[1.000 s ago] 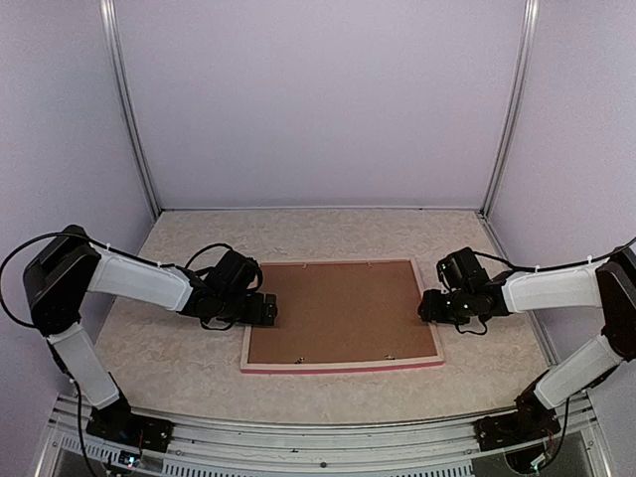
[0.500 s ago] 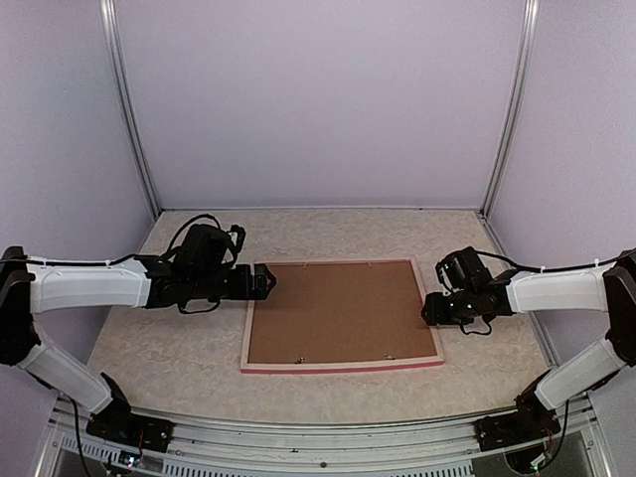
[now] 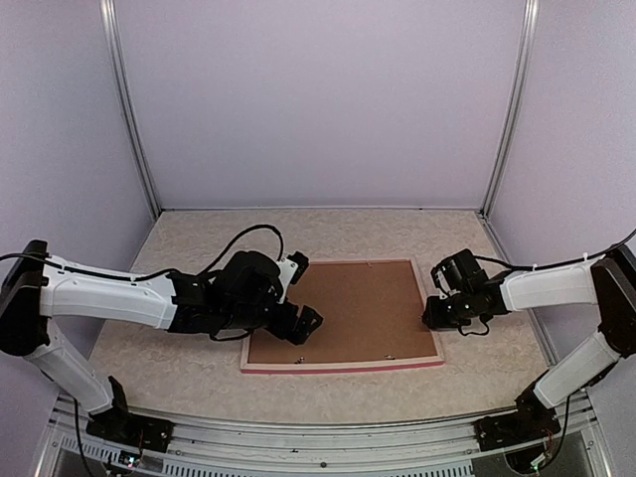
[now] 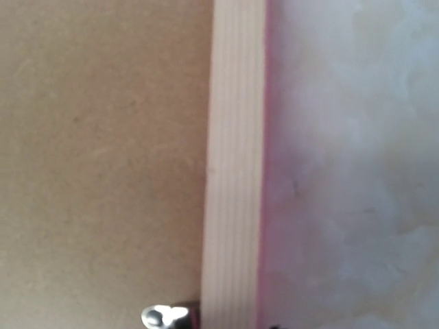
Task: Put the photo into the frame
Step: Press the fastener onto the backboard, then pick up the photo frame from the center of the board.
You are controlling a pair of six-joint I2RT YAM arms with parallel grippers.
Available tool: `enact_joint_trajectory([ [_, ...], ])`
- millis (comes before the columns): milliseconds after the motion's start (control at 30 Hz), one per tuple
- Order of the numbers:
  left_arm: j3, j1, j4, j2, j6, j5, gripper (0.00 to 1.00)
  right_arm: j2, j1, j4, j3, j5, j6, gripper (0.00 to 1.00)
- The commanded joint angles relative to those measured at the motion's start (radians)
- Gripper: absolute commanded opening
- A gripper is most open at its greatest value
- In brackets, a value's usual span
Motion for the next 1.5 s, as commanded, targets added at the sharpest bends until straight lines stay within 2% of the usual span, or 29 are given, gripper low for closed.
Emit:
enact_joint_trajectory([
  [0,0.082,-0.095,-0.005,0.094,0.172,-0.051,0.99,0.047,-0.033,0.01,0.019,0.006,-0.046,0.26],
  [100,0.143,-0.136,-0.049,0.167,0.209,-0.038,0.95,0.07,-0.052,0.02,0.052,0.008,-0.078,0.22],
  [267,0.28,-0.144,-0.143,0.33,0.225,0.004,0.78,0.138,-0.089,0.023,0.139,-0.006,-0.132,0.23],
  [433,0.362,-0.175,-0.19,0.429,0.314,-0.005,0.71,0.139,-0.099,-0.011,0.184,-0.003,-0.161,0.34],
  [700,0.434,-0.188,-0.242,0.529,0.389,0.04,0.55,0.042,-0.101,-0.05,0.136,-0.019,-0.147,0.54],
  [1033,0.447,-0.191,-0.261,0.569,0.424,0.034,0.19,-0.105,-0.1,-0.066,0.032,-0.075,-0.098,0.64],
  [1167,0.445,-0.193,-0.262,0.565,0.433,0.042,0.02,-0.127,-0.101,-0.085,0.014,-0.079,-0.092,0.66],
  [1367,0.47,-0.193,-0.281,0.53,0.441,0.046,0.0,-0.161,-0.102,-0.11,0.0,-0.191,-0.072,0.7],
  [1467,0.48,-0.193,-0.274,0.494,0.436,0.061,0.0,-0.187,-0.101,-0.139,0.005,-0.201,-0.051,0.73],
])
